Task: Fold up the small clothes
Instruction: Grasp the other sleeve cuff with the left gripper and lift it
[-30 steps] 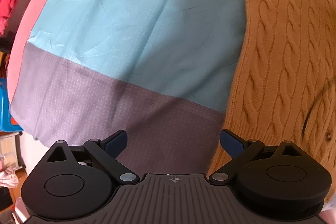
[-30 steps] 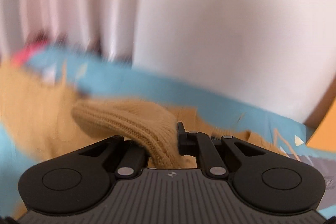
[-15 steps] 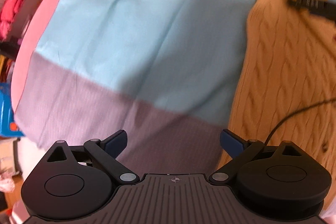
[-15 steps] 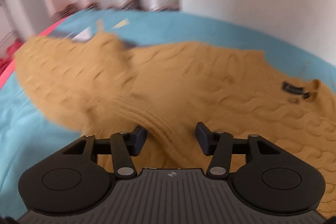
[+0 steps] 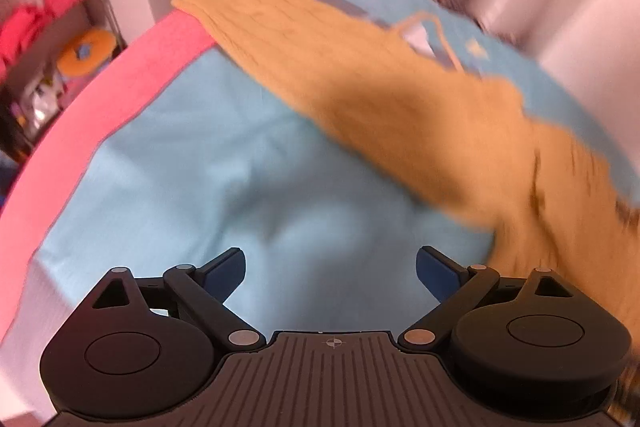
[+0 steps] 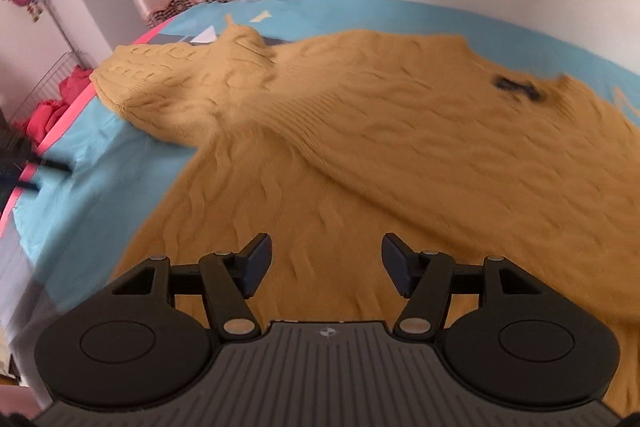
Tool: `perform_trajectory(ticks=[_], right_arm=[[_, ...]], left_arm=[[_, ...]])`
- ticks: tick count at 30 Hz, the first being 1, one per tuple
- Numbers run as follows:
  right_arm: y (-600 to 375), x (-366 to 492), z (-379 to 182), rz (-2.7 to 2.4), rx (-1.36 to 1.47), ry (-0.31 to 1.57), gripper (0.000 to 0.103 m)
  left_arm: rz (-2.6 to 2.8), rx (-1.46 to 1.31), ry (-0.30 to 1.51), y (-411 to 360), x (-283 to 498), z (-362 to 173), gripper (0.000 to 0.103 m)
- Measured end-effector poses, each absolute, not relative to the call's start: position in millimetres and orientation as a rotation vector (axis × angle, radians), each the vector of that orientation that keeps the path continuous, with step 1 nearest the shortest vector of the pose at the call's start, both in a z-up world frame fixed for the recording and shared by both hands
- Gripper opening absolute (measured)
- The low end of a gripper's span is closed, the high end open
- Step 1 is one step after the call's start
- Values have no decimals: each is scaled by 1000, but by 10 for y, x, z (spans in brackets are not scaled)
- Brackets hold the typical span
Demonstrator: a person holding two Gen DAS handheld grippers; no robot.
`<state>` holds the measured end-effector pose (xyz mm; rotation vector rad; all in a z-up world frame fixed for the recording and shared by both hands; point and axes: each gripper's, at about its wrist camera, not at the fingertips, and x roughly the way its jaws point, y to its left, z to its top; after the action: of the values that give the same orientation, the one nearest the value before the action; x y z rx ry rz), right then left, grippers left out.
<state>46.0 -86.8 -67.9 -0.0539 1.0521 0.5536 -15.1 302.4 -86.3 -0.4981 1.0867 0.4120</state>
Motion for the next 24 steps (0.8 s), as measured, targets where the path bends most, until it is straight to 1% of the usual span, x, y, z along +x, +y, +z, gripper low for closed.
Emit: perform_trajectory(ticks=[4,8,12,16,19,24], right_arm=[[-1272,180,-604,471,-12,1069,66],[-1647,-9,-580,368,47,1092,66],[-1895,-106,-573,279,74,1101,66],[-1986,-154,-546,244,80,1095,66],[-1965,-174,-526,243,69,1090,66],[-1917,-180,-518,246,46,1089,64]], left_arm=[[422,-716,999,3495,28,-1009,103],[433,-854,958,3859,159,-1195,103],[402,-949,933,4070,238,-1360,103],[357,-1130,852,4286,255,-1510,103],[347,-1179,816,4365,305,-1513,103],[333,-1186,791,4417,463,-1476,103]])
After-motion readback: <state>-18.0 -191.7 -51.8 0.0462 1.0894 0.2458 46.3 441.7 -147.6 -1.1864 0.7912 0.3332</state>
